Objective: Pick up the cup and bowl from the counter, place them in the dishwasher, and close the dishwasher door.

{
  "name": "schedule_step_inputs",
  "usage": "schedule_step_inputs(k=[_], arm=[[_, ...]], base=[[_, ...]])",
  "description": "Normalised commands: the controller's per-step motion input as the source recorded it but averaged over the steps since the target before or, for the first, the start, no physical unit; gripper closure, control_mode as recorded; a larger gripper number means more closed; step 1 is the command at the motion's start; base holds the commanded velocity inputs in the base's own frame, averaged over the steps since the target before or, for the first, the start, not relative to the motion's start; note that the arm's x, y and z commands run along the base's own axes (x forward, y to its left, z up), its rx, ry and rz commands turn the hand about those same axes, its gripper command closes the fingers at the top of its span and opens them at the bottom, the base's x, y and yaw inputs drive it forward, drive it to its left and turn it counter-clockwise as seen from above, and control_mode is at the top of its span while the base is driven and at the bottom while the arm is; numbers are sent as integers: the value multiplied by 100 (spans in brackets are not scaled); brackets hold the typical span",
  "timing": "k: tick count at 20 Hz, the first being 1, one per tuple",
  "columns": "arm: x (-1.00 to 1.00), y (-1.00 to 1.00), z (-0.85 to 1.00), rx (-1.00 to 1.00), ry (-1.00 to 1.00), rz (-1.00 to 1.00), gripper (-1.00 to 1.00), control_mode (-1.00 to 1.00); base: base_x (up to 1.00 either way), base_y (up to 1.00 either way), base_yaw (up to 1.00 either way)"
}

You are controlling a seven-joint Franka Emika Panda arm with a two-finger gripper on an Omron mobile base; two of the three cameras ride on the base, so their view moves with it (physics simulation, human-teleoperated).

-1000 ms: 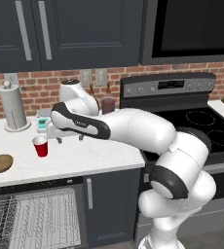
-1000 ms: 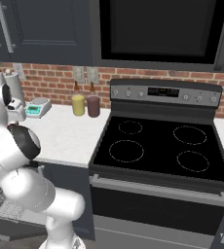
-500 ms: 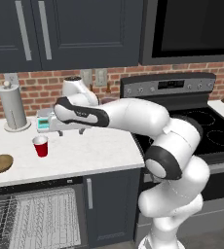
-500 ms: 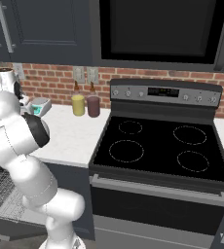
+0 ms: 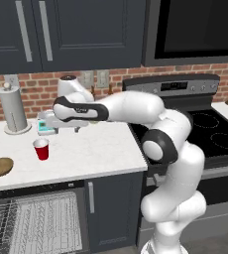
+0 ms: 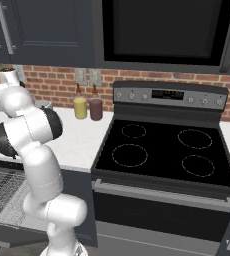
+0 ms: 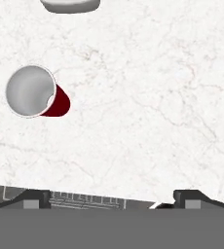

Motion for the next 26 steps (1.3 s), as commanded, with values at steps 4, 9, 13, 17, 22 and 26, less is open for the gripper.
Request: schedule_step_inputs(k=[4,9,13,17,22,26], arm=[[37,22,-4,-3,0,0,-100,-100],[9,29,-12,-2,0,0,-100,-100],[0,19,-21,-3,0,3,-100,-100],[2,11,-39,-3,1,3,-100,-100],[23,0,-65,-2,0,4,-100,-100],[37,7,-34,0,0,0,-100,-100]], base=[[0,0,0],[0,0,0],[0,0,0],[0,0,0],[0,0,0],[0,0,0]])
